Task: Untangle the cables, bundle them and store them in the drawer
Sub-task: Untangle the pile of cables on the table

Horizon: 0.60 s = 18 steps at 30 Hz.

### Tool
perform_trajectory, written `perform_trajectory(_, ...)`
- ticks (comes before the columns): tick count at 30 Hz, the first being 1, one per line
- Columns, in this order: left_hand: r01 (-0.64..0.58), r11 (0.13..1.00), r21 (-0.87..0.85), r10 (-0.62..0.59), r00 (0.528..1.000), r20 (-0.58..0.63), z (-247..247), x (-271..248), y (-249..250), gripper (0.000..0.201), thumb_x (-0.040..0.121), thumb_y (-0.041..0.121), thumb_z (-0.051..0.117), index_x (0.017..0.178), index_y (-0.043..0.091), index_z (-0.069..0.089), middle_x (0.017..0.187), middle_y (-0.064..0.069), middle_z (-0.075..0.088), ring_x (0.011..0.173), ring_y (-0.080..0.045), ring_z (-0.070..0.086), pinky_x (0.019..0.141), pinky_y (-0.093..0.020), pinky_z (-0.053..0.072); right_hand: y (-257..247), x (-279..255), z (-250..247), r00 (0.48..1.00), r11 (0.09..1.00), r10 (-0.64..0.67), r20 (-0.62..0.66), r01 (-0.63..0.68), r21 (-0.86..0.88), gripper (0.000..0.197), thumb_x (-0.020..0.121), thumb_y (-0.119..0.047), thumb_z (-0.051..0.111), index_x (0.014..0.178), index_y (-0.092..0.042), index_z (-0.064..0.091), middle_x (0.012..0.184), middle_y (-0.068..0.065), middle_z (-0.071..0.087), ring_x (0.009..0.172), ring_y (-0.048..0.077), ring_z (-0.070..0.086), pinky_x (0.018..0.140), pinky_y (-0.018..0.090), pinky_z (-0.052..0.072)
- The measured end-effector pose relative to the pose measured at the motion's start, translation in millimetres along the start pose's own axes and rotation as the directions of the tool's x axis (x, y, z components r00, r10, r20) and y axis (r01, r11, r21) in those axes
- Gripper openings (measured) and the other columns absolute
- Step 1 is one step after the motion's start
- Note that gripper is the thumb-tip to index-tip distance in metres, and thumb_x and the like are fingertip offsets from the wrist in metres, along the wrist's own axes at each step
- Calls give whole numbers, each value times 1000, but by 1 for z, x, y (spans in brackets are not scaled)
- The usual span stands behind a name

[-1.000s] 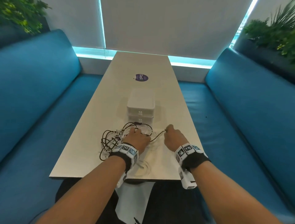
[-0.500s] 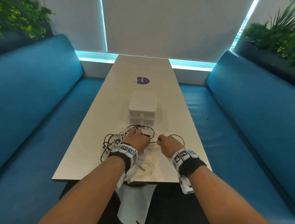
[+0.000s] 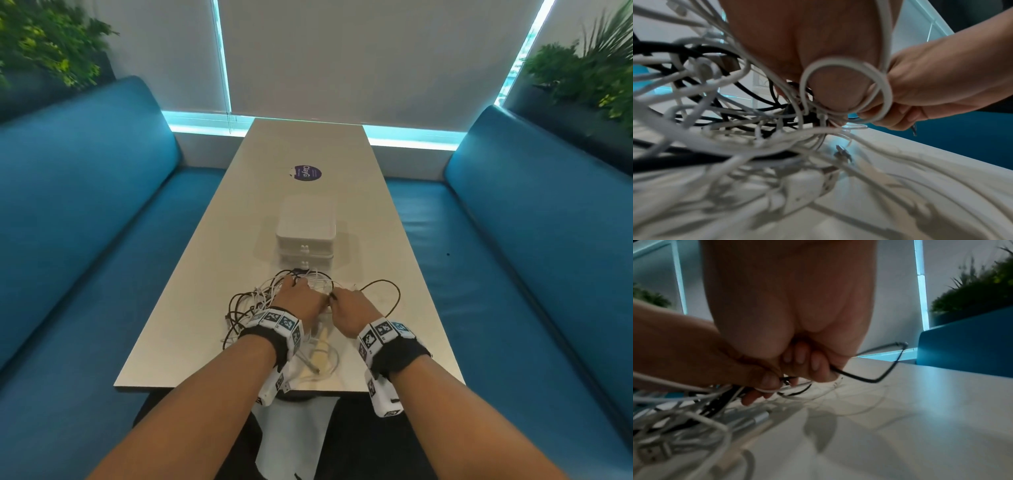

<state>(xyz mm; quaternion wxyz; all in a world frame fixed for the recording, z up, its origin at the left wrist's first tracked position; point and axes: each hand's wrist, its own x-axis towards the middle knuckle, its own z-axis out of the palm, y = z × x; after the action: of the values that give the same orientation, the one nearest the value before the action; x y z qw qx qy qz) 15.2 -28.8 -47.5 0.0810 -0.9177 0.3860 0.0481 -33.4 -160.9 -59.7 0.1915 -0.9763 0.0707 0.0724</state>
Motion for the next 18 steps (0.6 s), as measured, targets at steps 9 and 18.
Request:
perform_trajectory(9,48,999,12,-46,991,-125,7,2,-14,25,103,34,43,112,27,65,116,4,63,117,-28,44,98,-46,29,15,-2,-16,996,995,52,-73,-58,-86,27,102,-30,38,111,-14,58,103,15,63,92,35,62,70,34,44)
perform_trajectory(18,25,991,129,-15,997,-74,4,1,2,19,100,23,46,109,27,62,111,6,67,121,-29,41,101,-49,27,30,-11,-18,976,984,147,-160,-160,-74,27,103,-32,33,114,-18,53,102,13,62,91,34,62,73,36,48)
